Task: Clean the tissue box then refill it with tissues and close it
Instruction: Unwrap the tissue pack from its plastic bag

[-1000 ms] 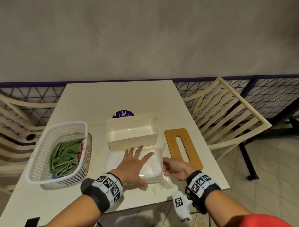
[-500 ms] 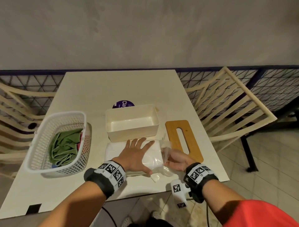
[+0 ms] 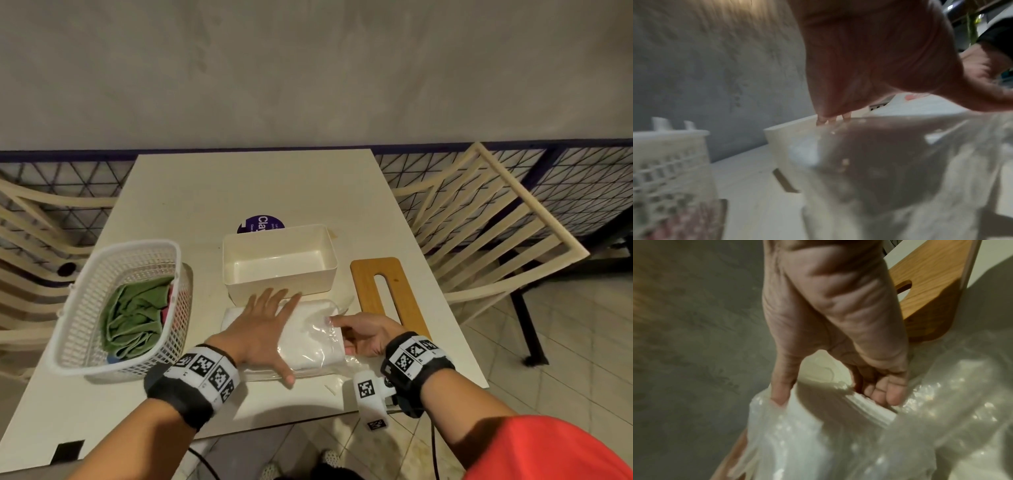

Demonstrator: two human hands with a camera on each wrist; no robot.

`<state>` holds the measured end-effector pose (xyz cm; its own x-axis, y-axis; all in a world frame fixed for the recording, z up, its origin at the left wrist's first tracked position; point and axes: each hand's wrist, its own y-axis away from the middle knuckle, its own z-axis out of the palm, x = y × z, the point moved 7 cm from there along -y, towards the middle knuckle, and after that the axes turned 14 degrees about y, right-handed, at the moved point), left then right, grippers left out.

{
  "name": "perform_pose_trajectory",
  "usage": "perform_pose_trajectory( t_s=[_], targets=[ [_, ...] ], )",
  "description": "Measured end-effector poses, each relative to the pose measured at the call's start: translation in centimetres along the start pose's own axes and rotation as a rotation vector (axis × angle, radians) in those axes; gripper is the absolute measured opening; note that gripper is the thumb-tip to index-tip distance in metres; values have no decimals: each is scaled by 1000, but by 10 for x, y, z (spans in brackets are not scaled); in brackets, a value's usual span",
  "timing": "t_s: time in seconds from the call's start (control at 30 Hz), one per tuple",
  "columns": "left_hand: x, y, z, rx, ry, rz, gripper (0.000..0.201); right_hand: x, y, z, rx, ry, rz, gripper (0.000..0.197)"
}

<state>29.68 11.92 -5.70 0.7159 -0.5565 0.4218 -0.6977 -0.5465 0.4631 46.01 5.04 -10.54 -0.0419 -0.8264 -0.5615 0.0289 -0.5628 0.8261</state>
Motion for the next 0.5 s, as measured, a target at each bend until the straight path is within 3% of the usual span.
perform_pose_trajectory(
  t_s=[0.1,0.2,0.37,0.4,0.5],
  targets=[
    [-16,9,-3,7,-38,-45,145,-2,3,4,-28,-81,-32,43],
    [-15,13,-7,97,-4,-46,135,-7,2,6,12,7,-99,30],
    [-30,20,-9,155,34,-122,133,-10,0,0,81,118,-205,65],
    [-31,22,-8,162,31,-123,133,-7,-1,0,71,125,-202,63],
    [-26,25,-7,177,-6,-88,131,-4,2,0,67,134,-192,33]
  ],
)
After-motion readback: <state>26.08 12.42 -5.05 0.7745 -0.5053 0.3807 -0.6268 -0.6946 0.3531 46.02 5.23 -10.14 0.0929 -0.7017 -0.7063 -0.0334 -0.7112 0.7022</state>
